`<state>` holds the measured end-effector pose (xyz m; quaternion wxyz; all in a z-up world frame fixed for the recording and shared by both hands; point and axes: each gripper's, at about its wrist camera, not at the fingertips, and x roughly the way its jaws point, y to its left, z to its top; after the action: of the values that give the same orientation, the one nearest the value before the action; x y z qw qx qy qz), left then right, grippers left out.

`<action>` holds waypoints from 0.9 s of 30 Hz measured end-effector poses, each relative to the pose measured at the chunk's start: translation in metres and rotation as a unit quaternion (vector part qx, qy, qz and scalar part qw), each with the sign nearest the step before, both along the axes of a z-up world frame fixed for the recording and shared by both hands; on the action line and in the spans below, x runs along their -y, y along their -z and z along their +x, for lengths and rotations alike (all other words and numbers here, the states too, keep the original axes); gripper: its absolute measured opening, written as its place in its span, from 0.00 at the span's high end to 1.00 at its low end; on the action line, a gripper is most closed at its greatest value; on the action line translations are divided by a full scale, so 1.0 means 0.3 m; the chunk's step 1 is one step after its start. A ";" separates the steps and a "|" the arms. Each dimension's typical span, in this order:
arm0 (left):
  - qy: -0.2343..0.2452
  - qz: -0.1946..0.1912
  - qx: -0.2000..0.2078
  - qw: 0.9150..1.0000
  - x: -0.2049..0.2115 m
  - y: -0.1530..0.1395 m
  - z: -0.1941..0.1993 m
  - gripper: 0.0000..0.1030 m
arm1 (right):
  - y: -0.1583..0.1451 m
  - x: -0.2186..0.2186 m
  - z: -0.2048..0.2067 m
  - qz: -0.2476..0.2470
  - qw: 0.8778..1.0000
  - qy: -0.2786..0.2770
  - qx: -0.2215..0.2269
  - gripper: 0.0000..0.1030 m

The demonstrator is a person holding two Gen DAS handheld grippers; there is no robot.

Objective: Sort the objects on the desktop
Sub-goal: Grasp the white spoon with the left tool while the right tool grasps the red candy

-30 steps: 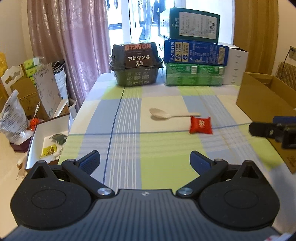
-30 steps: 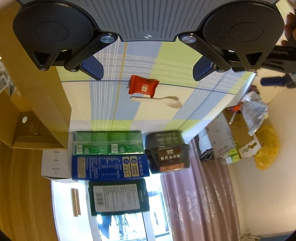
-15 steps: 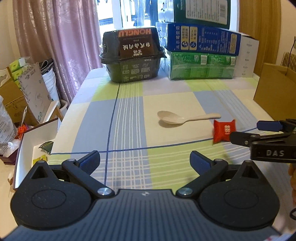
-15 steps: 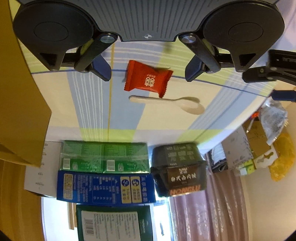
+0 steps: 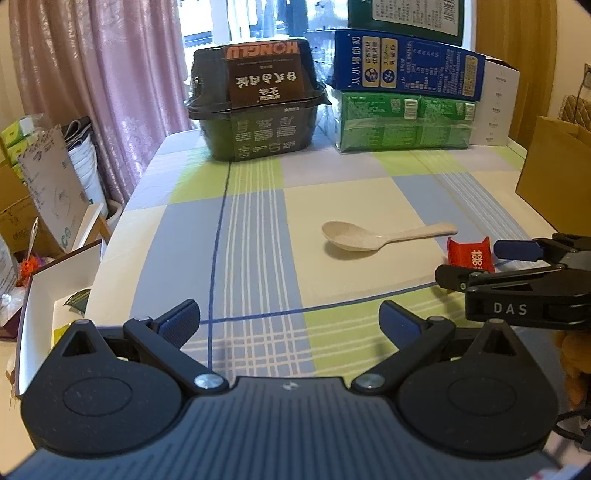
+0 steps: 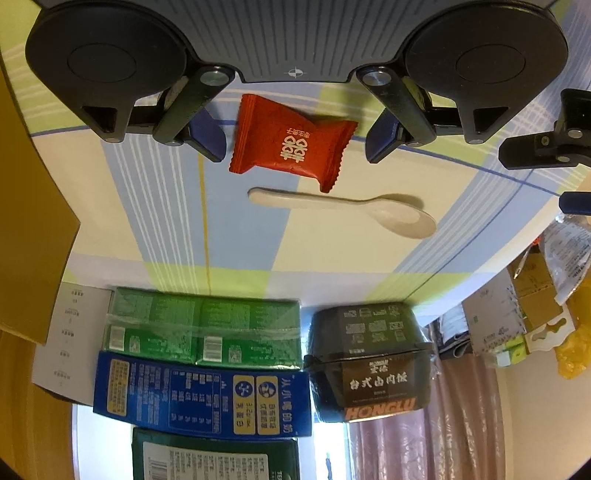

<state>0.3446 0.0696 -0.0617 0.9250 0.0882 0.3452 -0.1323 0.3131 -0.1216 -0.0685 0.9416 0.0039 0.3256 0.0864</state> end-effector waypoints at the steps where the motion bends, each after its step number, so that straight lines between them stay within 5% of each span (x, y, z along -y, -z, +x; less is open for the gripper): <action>1: 0.003 0.001 0.001 1.000 0.003 0.001 0.004 0.02 | 0.002 -0.001 0.001 0.000 1.000 0.000 -0.002 0.28; 5: 0.022 0.008 0.004 1.000 0.024 0.006 0.025 0.02 | 0.007 0.007 -0.006 -0.008 1.000 -0.009 0.003 0.51; 12: 0.079 0.038 0.009 0.996 0.085 0.022 0.071 0.04 | -0.027 0.053 -0.002 -0.006 1.000 -0.029 0.005 0.67; 27: 0.188 0.052 0.025 0.981 0.212 0.065 0.243 0.15 | -0.049 0.175 -0.007 0.036 0.999 -0.035 -0.006 0.68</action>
<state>0.4176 0.0059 -0.0812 0.8861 0.2025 0.3059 -0.2832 0.3111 -0.1739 -0.0537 0.9353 0.0268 0.3277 0.1309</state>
